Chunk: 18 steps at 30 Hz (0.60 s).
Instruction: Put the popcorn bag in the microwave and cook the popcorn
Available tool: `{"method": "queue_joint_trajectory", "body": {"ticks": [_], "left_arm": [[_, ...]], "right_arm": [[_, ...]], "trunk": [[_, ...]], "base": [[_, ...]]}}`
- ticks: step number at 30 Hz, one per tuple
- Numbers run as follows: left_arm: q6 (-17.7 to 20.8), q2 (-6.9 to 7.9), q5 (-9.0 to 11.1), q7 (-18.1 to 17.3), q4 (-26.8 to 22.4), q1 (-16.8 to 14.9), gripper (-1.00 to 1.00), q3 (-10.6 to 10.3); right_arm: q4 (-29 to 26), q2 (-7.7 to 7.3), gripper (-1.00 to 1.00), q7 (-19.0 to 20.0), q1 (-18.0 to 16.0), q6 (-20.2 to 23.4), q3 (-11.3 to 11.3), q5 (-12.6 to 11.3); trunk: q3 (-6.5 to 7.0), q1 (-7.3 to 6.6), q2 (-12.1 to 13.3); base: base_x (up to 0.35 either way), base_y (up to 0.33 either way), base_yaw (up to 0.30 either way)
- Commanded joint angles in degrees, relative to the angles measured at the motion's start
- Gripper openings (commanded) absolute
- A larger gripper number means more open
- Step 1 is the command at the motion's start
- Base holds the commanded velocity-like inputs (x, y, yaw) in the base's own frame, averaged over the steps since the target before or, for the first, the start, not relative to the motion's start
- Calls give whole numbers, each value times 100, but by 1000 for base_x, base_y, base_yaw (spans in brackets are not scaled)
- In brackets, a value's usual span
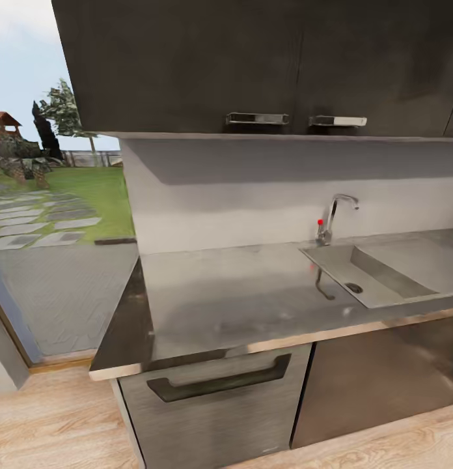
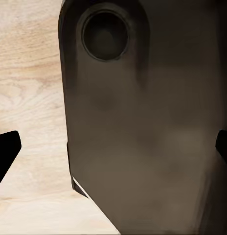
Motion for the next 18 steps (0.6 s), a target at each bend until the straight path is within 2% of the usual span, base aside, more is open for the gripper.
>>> {"method": "queue_joint_trajectory", "body": {"ticks": [1,10,15,18], "left_arm": [[-33,-33,33,-9,-33,26,100,8],[-135,-35,61,-9,-199,34,100,26],[-140,-35,61,-9,-202,34,100,26],[-141,-35,61,-9,-202,34,100,19]], "right_arm": [[9,9,100,12,-18,-18,33,33],[9,10,100,5,-18,-25,53,62],[9,17,100,-10,-18,-144,-21,-34],[9,17,100,-41,-18,-240,-31,-54]], "trunk": [[-3,0,-2],[-3,0,-2],[-3,0,-2],[-3,0,-2]], "base": [[0,0,0],[0,0,0],[0,0,-7],[0,0,-127]]}}
